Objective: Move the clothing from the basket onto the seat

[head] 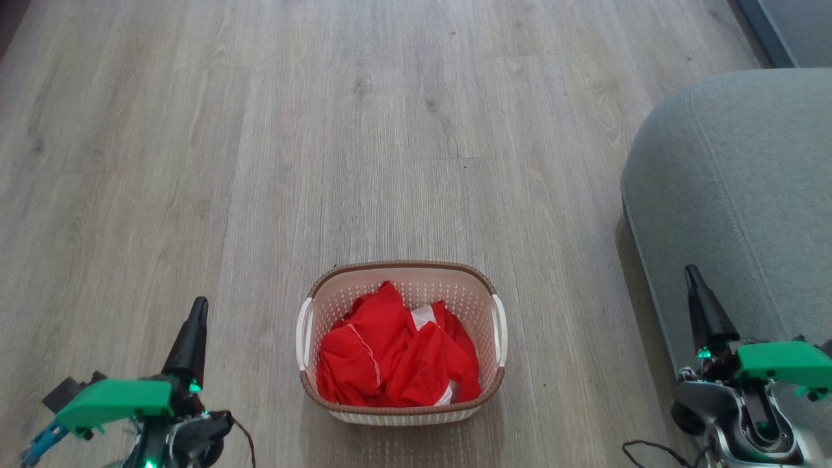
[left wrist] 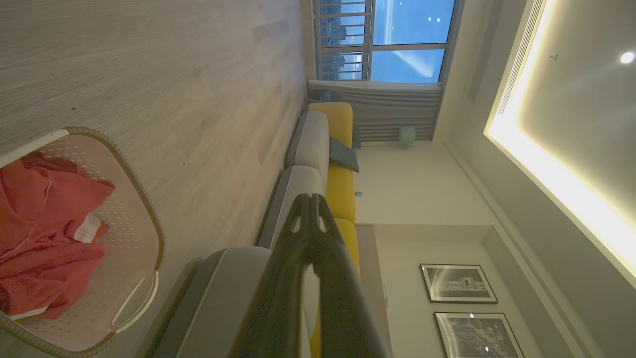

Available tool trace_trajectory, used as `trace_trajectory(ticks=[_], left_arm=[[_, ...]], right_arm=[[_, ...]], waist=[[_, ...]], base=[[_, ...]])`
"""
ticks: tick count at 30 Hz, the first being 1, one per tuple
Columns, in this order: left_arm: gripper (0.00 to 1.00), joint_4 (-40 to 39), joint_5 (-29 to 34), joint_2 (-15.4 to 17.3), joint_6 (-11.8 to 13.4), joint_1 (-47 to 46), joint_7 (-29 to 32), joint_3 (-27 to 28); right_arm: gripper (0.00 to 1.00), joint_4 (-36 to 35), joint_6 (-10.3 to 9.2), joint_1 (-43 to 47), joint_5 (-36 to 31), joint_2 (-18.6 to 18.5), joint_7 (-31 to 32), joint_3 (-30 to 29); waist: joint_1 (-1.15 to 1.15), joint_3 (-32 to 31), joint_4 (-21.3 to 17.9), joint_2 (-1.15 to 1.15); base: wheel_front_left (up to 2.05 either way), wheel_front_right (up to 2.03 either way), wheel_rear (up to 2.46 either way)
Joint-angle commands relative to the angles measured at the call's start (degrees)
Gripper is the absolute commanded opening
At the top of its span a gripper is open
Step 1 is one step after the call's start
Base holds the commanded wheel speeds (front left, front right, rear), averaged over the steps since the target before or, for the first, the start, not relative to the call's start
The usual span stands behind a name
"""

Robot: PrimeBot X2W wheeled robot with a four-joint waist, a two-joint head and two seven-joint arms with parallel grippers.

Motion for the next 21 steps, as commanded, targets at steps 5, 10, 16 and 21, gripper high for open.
trace_trajectory(ticks=[5, 10, 16, 21], left_arm=[[0.00, -2.0, -0.4, 0.7, -0.6, -2.9, 0.4, 2.0], [0.00, -2.0, -0.4, 0.7, -0.6, -2.9, 0.4, 2.0], [0.00, -2.0, -0.4, 0.7, -0.6, -2.9, 0.4, 2.0], [0.00, -2.0, -0.4, 0.7, -0.6, -2.9, 0.4, 2.0]], right_arm=[[0.00, -2.3, 0.01, -1.2, 0.4, -0.2, 0.2, 1.0], [0.00, -2.3, 0.01, -1.2, 0.4, -0.2, 0.2, 1.0], [0.00, -2.3, 0.01, -1.2, 0.4, -0.2, 0.2, 1.0], [0.00, -2.3, 0.01, -1.2, 0.4, -0.2, 0.2, 1.0]], waist=[[0.00, 0.0, 0.0, 0.00], [0.00, 0.0, 0.0, 0.00], [0.00, 0.0, 0.0, 0.00], [0.00, 0.0, 0.0, 0.00]], base=[[0.00, 0.00, 0.00], [0.00, 0.00, 0.00], [0.00, 0.00, 0.00], [0.00, 0.00, 0.00]])
